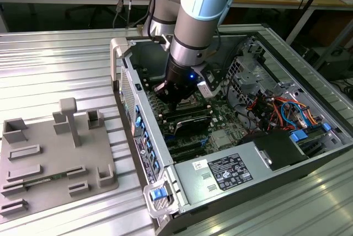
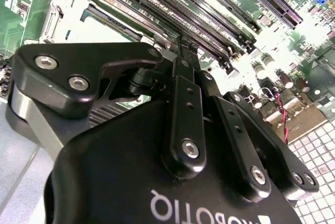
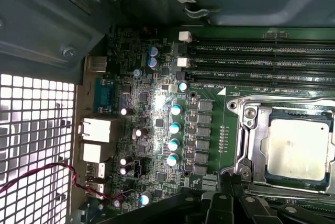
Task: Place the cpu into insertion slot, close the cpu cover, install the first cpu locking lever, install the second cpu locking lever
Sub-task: 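Install the second cpu locking lever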
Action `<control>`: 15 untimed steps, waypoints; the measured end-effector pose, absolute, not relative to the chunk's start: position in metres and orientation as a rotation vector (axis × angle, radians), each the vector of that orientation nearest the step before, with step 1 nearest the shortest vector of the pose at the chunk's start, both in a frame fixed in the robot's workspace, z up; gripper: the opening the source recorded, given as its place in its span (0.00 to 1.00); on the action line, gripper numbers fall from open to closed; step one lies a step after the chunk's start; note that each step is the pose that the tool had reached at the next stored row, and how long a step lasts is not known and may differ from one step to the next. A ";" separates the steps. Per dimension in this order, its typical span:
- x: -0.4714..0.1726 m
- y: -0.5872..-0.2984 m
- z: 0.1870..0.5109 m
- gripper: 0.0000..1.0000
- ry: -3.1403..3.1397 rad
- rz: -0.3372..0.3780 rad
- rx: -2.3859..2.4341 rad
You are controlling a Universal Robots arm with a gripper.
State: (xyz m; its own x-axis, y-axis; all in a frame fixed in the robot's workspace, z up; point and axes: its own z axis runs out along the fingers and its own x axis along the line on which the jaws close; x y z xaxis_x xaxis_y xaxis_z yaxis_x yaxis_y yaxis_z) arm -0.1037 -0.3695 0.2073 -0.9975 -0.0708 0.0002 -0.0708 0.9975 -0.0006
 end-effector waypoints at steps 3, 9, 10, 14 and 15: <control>-0.104 -0.369 0.207 0.11 -3.139 0.000 0.111; -0.104 -0.368 0.206 0.11 -3.139 -0.001 0.111; -0.104 -0.368 0.206 0.11 -3.139 -0.001 0.111; -0.104 -0.368 0.206 0.11 -3.139 -0.001 0.111; -0.104 -0.368 0.206 0.11 -3.139 -0.001 0.111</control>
State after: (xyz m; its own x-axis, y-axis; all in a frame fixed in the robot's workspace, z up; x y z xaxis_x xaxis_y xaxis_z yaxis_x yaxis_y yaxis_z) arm -0.1038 -0.3683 0.2056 -0.9975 -0.0708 0.0003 -0.0708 0.9975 0.0006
